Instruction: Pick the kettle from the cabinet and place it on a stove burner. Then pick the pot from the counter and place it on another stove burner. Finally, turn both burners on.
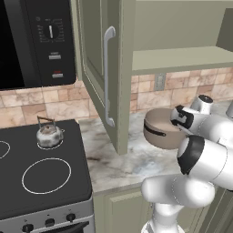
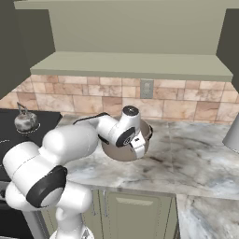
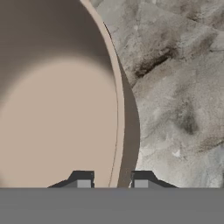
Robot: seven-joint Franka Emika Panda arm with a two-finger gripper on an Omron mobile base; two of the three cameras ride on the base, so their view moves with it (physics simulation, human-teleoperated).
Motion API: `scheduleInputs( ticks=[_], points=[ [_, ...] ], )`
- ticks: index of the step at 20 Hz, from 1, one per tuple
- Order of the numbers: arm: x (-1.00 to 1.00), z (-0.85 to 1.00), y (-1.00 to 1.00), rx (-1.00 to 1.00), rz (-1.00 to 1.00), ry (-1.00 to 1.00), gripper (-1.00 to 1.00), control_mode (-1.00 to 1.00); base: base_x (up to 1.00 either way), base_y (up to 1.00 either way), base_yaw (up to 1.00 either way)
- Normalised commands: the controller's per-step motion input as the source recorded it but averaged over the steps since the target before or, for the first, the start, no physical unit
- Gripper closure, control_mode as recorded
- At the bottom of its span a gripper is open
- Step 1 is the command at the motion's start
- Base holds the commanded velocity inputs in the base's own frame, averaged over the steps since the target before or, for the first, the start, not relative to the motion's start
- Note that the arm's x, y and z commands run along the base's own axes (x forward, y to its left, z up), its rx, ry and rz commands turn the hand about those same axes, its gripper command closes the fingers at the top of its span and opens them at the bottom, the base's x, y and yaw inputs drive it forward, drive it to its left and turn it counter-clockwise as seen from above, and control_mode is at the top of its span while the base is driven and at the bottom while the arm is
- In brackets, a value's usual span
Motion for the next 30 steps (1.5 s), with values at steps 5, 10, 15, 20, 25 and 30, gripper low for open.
scheduleInputs(
  ticks=[5,10,15,20,25,30],
  points=[
    [-0.27,0.24,0.00,0.00,-0.04,-0.12,1.00,-1.00,0.00,0.00,0.00],
    [-0.33,0.27,0.00,0.00,-0.03,-0.14,1.00,-1.00,0.00,0.00,0.00],
    [-0.32,0.20,0.00,0.00,-0.03,-0.12,1.00,-1.00,0.00,0.00,0.00],
    [-0.27,0.16,0.00,0.00,0.00,-0.08,1.00,-1.00,0.00,0.00,0.00],
    [-0.21,0.21,0.00,0.00,0.00,-0.03,1.00,-1.00,0.00,0.00,0.00],
    [-0.10,0.23,0.00,0.00,0.00,-0.02,1.00,-1.00,0.00,0.00,0.00]
  ],
)
